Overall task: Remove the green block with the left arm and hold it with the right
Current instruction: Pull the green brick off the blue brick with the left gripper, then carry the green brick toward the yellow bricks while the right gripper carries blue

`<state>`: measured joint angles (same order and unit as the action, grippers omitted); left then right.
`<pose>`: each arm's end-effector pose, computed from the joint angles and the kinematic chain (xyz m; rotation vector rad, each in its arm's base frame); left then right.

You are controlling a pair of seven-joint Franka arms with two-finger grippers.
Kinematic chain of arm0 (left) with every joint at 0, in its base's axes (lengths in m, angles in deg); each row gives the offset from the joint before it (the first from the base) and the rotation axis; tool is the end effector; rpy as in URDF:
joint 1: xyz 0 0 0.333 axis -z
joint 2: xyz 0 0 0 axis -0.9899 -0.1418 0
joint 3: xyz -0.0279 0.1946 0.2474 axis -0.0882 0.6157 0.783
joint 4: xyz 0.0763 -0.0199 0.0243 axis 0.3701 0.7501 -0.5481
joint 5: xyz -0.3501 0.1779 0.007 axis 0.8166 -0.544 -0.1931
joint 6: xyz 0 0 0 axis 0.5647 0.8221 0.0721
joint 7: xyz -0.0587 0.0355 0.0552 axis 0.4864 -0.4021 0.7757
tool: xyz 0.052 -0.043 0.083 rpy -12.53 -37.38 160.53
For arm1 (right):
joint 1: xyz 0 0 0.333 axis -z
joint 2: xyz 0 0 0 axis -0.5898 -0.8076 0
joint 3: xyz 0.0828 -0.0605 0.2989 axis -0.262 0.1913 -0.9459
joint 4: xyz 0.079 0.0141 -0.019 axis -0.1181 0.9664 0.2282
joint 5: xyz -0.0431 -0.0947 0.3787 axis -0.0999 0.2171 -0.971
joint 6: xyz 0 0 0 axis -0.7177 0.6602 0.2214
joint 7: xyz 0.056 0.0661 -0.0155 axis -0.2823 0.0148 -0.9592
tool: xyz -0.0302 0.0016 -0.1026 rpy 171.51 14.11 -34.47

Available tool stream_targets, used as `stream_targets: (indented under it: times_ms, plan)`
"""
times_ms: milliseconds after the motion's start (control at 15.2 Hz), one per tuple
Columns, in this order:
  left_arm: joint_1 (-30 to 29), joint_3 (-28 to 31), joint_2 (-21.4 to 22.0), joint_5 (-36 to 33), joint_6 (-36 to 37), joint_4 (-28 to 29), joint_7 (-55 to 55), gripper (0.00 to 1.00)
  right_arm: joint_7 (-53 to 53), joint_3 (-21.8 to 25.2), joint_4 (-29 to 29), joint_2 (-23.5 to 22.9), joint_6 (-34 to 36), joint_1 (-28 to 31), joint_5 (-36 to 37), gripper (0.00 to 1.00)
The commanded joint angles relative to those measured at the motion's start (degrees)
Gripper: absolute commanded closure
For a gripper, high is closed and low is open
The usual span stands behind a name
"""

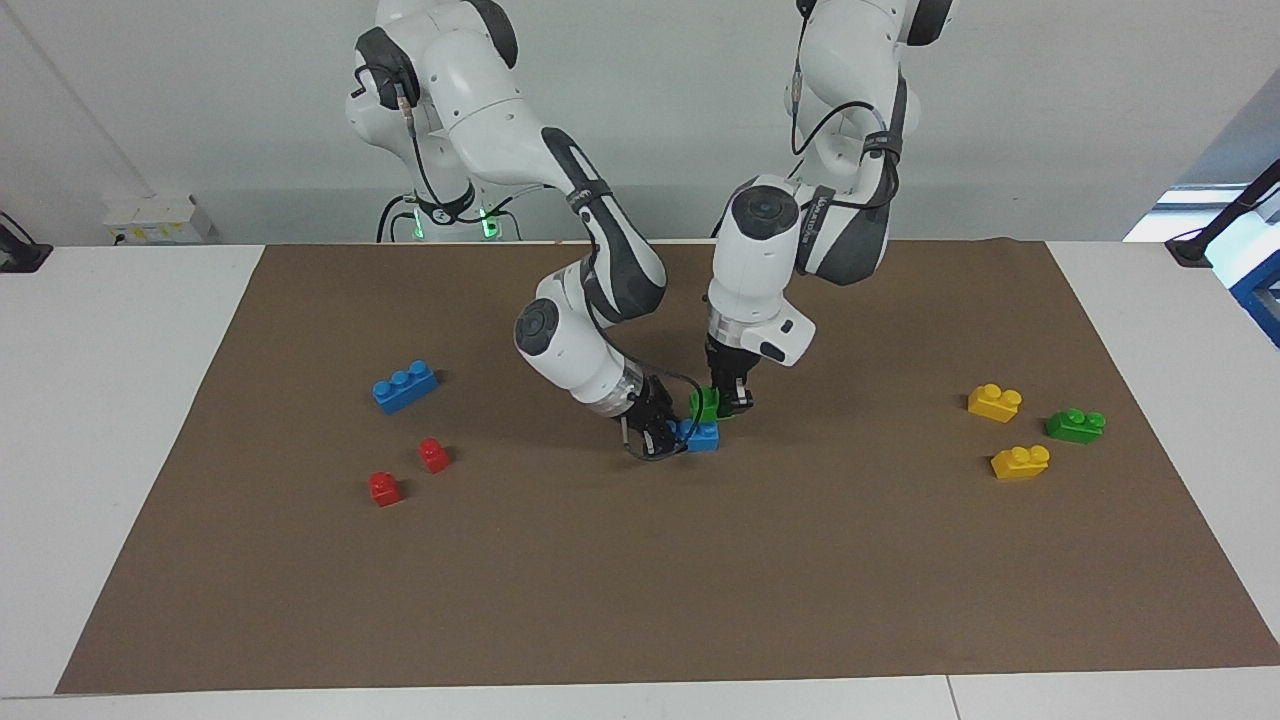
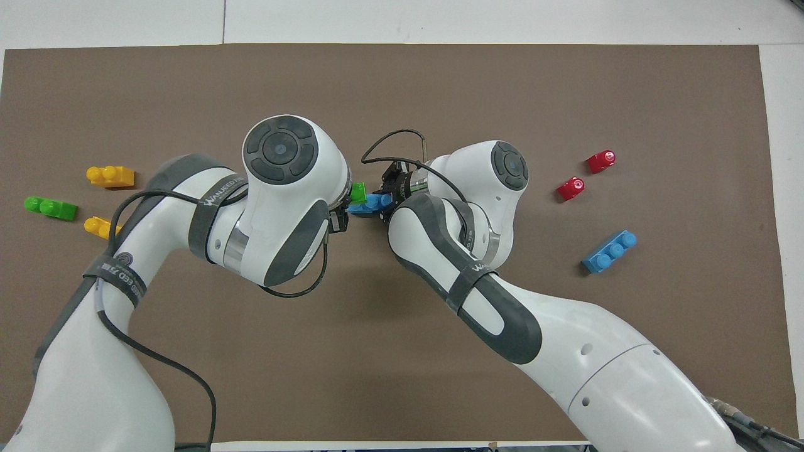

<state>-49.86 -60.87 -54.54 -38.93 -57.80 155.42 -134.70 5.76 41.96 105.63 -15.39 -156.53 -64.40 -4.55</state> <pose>0.5527 -0.3331 0.4239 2.0923 2.2412 0.0493 0.6007 0.3554 0.2722 -1.8888 1.8797 0.5380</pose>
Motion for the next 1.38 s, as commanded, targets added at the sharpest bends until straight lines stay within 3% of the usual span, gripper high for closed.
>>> stream_targets:
  times_ms: [0, 459, 656, 984, 1311]
  plan:
    - [-1.84, -0.05, 3.06, 0.22, 4.08, -0.03, 3.74, 1.00, -0.11, -0.07, 0.22, -0.49, -1.52, -0.57, -1.37, 0.95]
    - [-7.46, 0.13, 8.25, 1.02, 12.96, 0.06, 23.77, 1.00, 0.60, -0.07, -0.22, 1.52, 0.23, 1.18, -1.37, 0.95]
    - [-10.01, 0.22, 10.36, 1.10, 15.77, 0.50, 34.23, 1.00, 0.16, 0.28, -0.22, 5.91, 7.85, 4.95, -0.85, 0.96]
    - [-16.78, 0.30, 12.03, 1.19, 17.02, 1.63, 47.24, 1.00, -7.21, 0.28, 0.13, 14.62, 26.58, 18.04, -0.14, 0.97]
    - [-23.46, 0.30, 12.83, 1.19, 14.91, 4.36, 61.31, 1.00, -15.29, 0.28, 1.44, 16.65, 34.68, 23.33, 2.67, 0.97]
